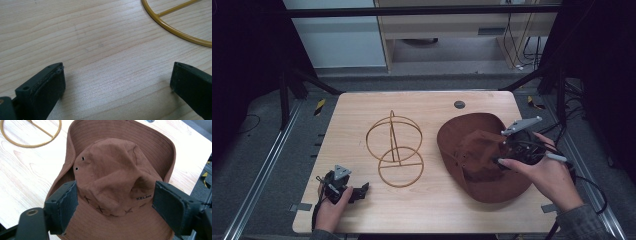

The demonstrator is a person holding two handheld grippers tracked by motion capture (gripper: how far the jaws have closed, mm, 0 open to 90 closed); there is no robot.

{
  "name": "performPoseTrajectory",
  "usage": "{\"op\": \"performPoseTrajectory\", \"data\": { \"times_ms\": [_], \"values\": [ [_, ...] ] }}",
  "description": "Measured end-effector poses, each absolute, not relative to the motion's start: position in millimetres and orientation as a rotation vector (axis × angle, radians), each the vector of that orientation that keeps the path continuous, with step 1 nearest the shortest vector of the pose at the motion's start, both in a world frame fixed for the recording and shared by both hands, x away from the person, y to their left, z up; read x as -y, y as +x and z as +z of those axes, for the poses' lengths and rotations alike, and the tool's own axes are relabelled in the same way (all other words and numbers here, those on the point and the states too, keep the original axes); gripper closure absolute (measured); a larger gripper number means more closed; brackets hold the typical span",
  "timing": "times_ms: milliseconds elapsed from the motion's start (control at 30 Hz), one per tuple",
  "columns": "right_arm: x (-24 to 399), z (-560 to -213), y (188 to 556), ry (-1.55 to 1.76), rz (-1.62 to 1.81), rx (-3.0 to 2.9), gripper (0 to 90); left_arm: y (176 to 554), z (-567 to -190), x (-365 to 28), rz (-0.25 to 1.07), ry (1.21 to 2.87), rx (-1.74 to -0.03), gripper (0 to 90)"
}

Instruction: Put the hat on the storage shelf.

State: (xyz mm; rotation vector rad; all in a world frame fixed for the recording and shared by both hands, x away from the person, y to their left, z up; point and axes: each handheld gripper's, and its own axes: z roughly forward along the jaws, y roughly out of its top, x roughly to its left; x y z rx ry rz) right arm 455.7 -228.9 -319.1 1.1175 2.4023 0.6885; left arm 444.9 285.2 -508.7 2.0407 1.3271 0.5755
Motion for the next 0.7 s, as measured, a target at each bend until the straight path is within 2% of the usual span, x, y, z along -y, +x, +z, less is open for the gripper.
{"op": "performPoseTrajectory", "data": {
  "times_ms": [300, 500, 700],
  "values": [
    [227.2, -305.8, 481.8, 1.117, 0.685, -2.442, 15.3, 444.9, -508.7, -285.2, 0.575, 2.04, -1.327, 0.0],
    [229.9, -309.9, 496.4, 1.154, 0.71, -2.473, 11.7, 445.0, -508.7, -285.3, 0.575, 2.041, -1.326, 0.0],
    [233.6, -311.9, 507.9, 1.169, 0.689, -2.48, 16.4, 444.9, -508.9, -285.0, 0.577, 2.036, -1.328, 0.0]
  ]
}}
